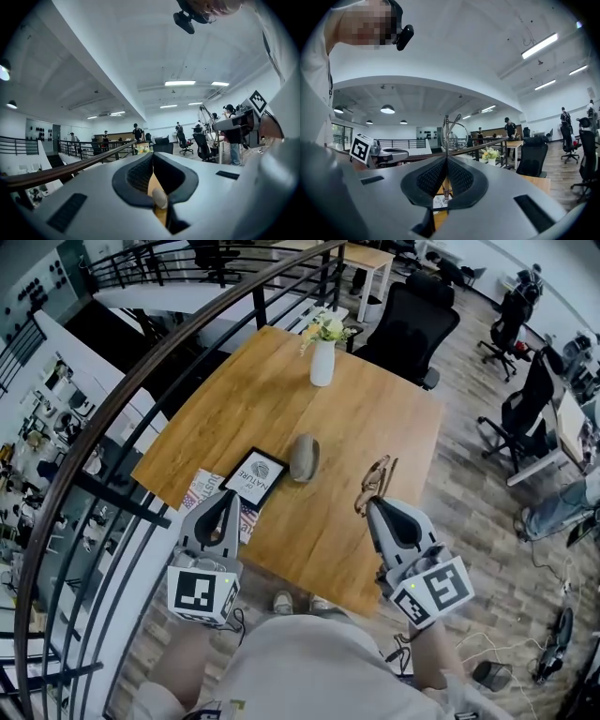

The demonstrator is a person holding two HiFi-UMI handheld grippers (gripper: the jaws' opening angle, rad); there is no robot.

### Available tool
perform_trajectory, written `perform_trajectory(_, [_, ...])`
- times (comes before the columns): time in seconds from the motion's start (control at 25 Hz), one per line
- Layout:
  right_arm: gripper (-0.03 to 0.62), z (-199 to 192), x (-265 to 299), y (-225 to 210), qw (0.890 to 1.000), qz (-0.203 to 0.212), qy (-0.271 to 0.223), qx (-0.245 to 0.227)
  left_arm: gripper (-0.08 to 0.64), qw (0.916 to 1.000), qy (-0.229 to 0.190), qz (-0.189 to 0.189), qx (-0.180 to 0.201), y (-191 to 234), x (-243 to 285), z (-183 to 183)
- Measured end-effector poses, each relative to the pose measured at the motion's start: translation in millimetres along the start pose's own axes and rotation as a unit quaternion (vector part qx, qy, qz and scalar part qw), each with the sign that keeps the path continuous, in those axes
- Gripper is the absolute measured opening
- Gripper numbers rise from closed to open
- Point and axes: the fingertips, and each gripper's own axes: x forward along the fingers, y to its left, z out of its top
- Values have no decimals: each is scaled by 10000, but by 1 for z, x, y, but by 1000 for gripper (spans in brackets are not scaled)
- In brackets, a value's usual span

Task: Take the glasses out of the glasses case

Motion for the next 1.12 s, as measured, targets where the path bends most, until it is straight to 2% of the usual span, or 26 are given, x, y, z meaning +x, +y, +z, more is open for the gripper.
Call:
perform_trajectory(0.2, [29, 1, 9, -5, 9999, -52, 9, -152, 17, 9998, 199, -3, -101, 1, 2, -15])
perform_trajectory(0.4, [29, 4, 12, -8, 9999, -7, -14, -125, 17, 9998, 216, 16, -49, 3, 6, -12])
perform_trajectory(0.64, [29, 3, 12, -5, 9999, 57, 25, -111, 17, 9991, 236, 99, -327, 9, 4, -11])
perform_trajectory(1.12, [29, 10, 14, -2, 9997, 159, -11, -177, 16, 9996, 241, 132, -117, 11, 5, -7])
